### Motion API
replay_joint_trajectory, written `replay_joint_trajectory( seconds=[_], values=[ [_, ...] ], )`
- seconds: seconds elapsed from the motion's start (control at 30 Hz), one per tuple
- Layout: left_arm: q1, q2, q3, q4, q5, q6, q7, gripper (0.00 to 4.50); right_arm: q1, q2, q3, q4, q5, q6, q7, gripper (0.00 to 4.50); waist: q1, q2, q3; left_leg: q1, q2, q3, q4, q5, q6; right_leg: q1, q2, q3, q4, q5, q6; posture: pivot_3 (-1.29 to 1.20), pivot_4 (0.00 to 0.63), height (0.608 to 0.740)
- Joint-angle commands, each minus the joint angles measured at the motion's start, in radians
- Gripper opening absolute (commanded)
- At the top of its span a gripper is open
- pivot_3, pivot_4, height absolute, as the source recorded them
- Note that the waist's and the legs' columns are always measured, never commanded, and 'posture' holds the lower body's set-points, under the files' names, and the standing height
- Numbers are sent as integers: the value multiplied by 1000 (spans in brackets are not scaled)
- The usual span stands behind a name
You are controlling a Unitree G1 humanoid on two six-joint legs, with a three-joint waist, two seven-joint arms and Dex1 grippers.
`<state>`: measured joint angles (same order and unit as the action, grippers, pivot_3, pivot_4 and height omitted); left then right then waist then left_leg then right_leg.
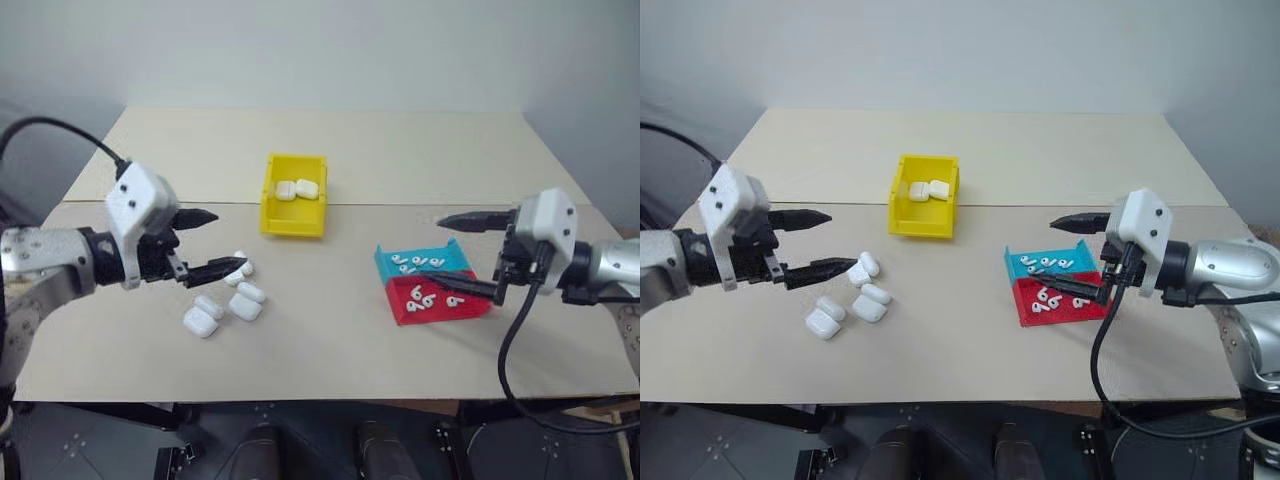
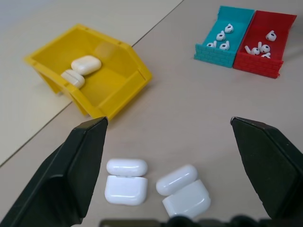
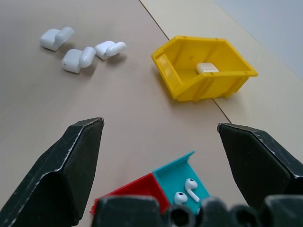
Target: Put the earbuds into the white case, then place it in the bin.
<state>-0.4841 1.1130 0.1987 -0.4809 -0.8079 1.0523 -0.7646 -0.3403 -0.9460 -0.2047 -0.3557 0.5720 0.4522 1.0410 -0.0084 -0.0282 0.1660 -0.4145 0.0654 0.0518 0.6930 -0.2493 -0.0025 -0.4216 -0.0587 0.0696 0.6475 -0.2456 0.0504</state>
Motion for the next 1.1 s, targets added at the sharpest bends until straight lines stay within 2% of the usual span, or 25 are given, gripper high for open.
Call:
replay_joint_trajectory(
  seconds=[0.03, 0.07, 0.17, 0.27, 0.33, 0.4, 0.47, 0.63, 0.77, 0.87, 0.97, 1.1],
  values=[
    [-186, 76, -137, 48, -28, 262, 12, 4500, -6, -6, -29, -34, 22, 10, -5, 4483, 0, 0, 0, 0, 0, 0, 0, 0, 0, 0, 0, 0, -1, 0, 0, 0, 150, 740],
    [-254, 62, -176, 80, -24, 336, 31, 4500, 1, -1, -29, -41, 22, 9, -11, 4483, 0, 0, 0, 0, 0, 0, 0, 0, 0, 0, 0, 0, 0, 0, 1, 0, 150, 740],
    [-373, 97, -329, 103, 45, 376, 2, 4500, 22, 15, -30, -61, 19, 7, -28, 4483, 0, 0, 0, -1, -1, 0, 0, 0, 0, 0, 0, 0, -1, -1, 1, 0, 150, 740],
    [-436, 89, -370, 145, 53, 465, 2, 4500, 42, 34, -32, -88, 19, 11, -55, 4483, -4, 0, 0, -1, -1, 1, 0, 0, 0, -1, 0, 1, 0, -1, 0, 0, 150, 740],
    [-428, 103, -362, 143, 57, 449, -16, 4500, 49, 41, -32, -100, 20, 13, -67, 4483, -6, 0, 0, -1, 0, 0, 0, 0, 0, -2, 0, 1, 0, -1, 0, 0, 150, 740],
    [-400, 163, -409, 124, 84, 386, -76, 4500, 56, 49, -27, -109, 17, 15, -80, 4483, -9, 0, 0, -1, 0, 0, 0, 0, 0, -2, 0, 1, 0, -1, 0, 0, 150, 740],
    [-396, 170, -458, 145, 118, 370, -90, 4500, 70, 55, -25, -122, 14, 12, -89, 4483, -5, 0, 0, -1, 0, 1, 0, 0, 0, -2, 0, 1, 0, -1, 0, 0, 150, 740],
    [-412, 138, -616, 240, 296, 159, -183, 4500, 106, 75, -27, -171, 25, 26, -124, 4483, 14, 0, 0, -1, -1, 1, 0, 0, 0, -1, 0, 1, 0, -1, 0, 0, 150, 740],
    [-478, 79, -750, 421, 485, -90, -350, 4500, 139, 79, -37, -198, 27, 28, -136, 4483, 22, 0, 0, -2, -1, 1, 0, 0, 0, -1, 0, 0, 0, -1, 0, 0, 150, 740],
    [-567, 2, -850, 589, 604, -188, -491, 4500, 153, 77, -44, -209, 30, 31, -139, 4483, 26, 0, 0, -2, -1, 1, 1, 0, 0, -2, 0, 0, 0, -1, 0, 0, 150, 740],
    [-630, -88, -894, 723, 694, -261, -547, 4500, 156, 76, -45, -213, 31, 33, -143, 4483, 26, 0, 0, -3, -1, 1, 2, 0, 0, -1, 0, 0, 0, -1, 0, 0, 150, 740],
    [-655, -165, -926, 862, 812, -480, -639, 4500, 161, 75, -44, -221, 32, 35, -153, 4483, 21, 0, 0, -3, -1, 0, 2, 0, 0, -1, 0, 0, -1, -1, 0, 0, 150, 740]
  ],
)
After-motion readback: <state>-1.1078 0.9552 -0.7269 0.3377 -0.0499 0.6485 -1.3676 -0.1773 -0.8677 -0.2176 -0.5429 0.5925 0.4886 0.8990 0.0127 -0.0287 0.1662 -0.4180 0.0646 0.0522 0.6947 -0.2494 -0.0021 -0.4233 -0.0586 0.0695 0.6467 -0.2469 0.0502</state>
